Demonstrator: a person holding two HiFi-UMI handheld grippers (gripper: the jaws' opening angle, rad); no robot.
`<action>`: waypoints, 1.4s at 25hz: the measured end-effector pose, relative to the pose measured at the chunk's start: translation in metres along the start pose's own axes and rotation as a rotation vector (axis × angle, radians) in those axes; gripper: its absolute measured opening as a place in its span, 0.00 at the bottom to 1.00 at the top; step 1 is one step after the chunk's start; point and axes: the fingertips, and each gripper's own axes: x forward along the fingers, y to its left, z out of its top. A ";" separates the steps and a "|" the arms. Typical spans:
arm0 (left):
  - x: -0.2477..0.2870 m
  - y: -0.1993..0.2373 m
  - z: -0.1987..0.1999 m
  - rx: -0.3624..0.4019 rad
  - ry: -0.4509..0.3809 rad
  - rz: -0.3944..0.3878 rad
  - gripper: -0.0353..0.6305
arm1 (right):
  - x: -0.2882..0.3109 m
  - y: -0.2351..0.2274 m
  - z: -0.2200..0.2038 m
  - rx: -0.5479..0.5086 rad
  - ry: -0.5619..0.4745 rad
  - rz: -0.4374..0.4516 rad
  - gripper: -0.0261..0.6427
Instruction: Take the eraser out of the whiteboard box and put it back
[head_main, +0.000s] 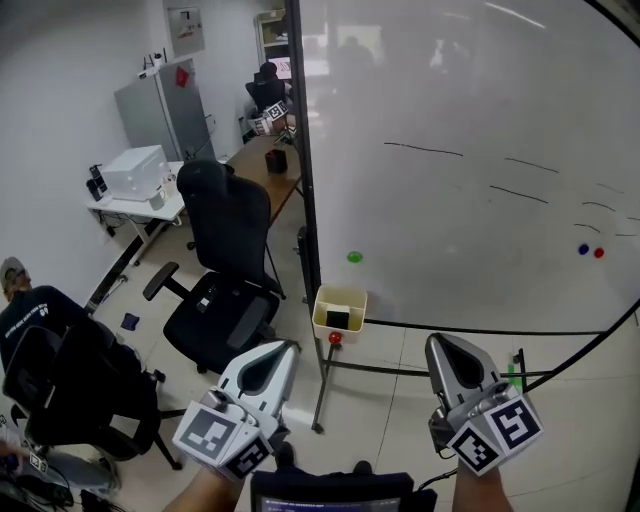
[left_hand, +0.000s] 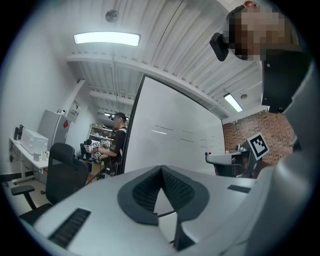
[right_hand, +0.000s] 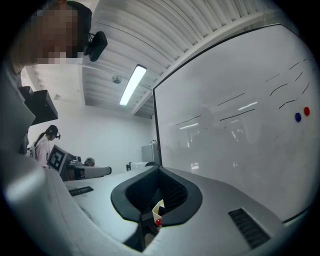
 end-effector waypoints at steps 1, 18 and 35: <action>0.003 0.010 0.000 -0.002 0.002 -0.011 0.11 | 0.008 0.000 -0.001 -0.002 -0.002 -0.015 0.07; 0.032 0.143 -0.004 -0.050 0.028 -0.128 0.11 | 0.112 0.017 -0.024 -0.008 -0.002 -0.211 0.07; 0.075 0.197 -0.083 -0.058 0.129 -0.009 0.11 | 0.182 -0.003 -0.132 0.069 0.204 -0.240 0.29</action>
